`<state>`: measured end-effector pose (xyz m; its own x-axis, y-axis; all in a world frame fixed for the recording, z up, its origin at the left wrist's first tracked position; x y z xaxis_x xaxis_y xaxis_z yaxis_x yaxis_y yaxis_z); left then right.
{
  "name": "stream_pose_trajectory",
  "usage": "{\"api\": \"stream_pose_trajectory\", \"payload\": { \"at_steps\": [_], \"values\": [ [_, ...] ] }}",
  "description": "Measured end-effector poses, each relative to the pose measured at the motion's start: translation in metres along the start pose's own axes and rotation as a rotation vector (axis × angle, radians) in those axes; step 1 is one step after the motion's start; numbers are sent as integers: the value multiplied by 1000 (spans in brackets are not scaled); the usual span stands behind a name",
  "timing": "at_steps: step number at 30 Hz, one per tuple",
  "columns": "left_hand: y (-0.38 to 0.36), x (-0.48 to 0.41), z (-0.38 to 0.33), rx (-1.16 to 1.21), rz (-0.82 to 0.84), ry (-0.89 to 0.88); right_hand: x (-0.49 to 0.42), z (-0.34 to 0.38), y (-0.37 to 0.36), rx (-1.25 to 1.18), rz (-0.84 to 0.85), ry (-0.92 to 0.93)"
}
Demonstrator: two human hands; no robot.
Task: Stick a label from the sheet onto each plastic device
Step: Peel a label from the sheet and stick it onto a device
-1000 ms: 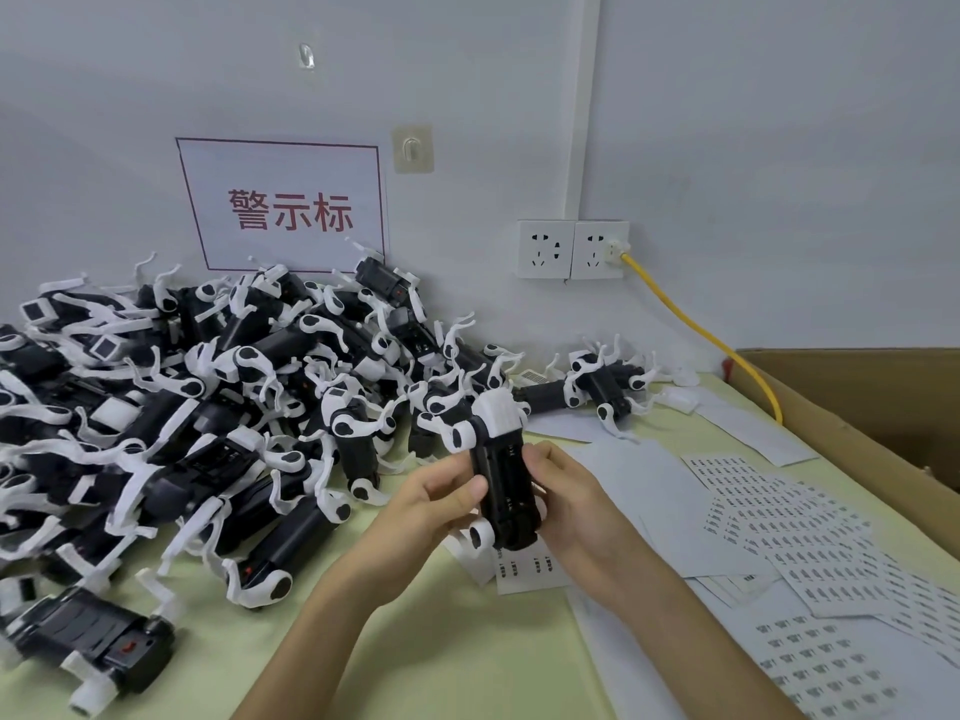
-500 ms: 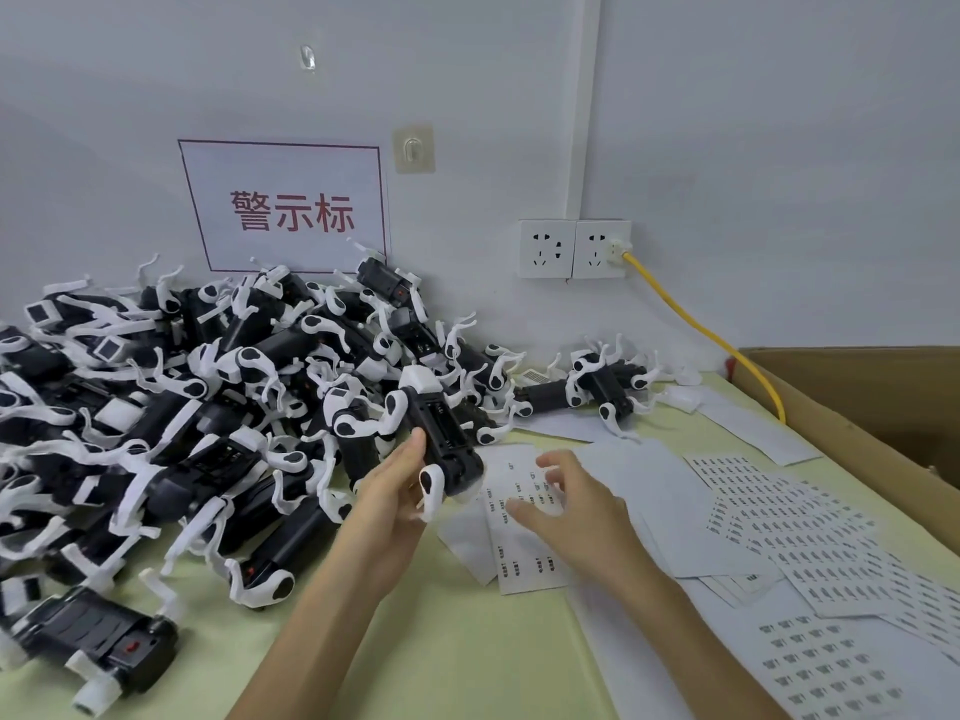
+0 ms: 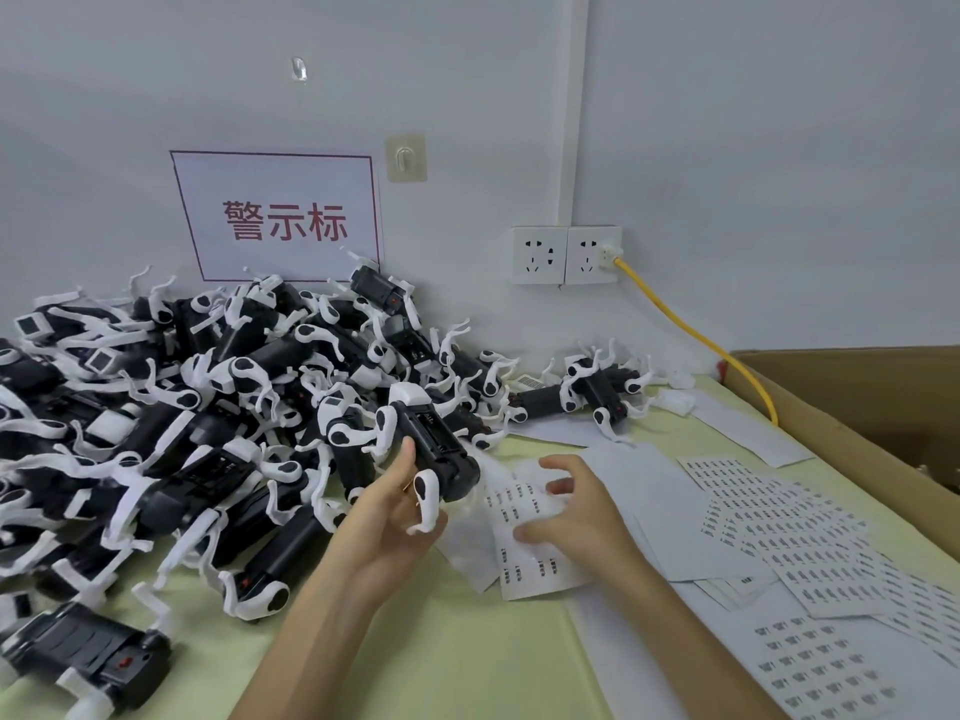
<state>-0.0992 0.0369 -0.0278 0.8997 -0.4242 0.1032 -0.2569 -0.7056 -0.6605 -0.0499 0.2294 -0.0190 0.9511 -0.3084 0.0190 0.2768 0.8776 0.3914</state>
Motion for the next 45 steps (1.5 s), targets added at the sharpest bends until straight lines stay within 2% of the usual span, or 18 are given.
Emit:
{"api": "stream_pose_trajectory", "payload": {
  "at_steps": [3,9,12,16,24,27,30,35,45],
  "values": [
    [0,2,0,-25,28,15,2,4,3,-131,15,7],
    [-28,11,6,-153,214,54,13,38,10,-284,-4,239],
    [-35,14,6,-163,267,24,17,48,6,-241,16,317],
    [-37,14,8,-198,309,34,17,52,9,-105,-66,392],
    [-38,14,7,-232,277,9,17,47,21,7,-226,378],
    [-35,13,8,-249,268,-7,25,56,25,87,-302,459],
    [-42,15,9,-261,291,-13,31,67,21,66,-268,571],
    [-37,13,10,-231,281,-14,35,72,12,77,-235,631],
    [-56,22,12,-328,380,18,30,60,13,36,-253,553]
  ]
}}
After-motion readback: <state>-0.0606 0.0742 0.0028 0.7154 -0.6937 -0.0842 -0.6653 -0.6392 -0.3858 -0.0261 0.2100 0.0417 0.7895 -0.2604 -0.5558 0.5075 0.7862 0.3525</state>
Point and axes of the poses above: each hand's wrist, its own x-axis away from the middle knuckle, its own y-axis out of the back of the hand, z = x × y, the point moved 10 cm from there along -x, towards the middle knuckle, and after that the axes turned 2 degrees about z, right-handed, at the moved point
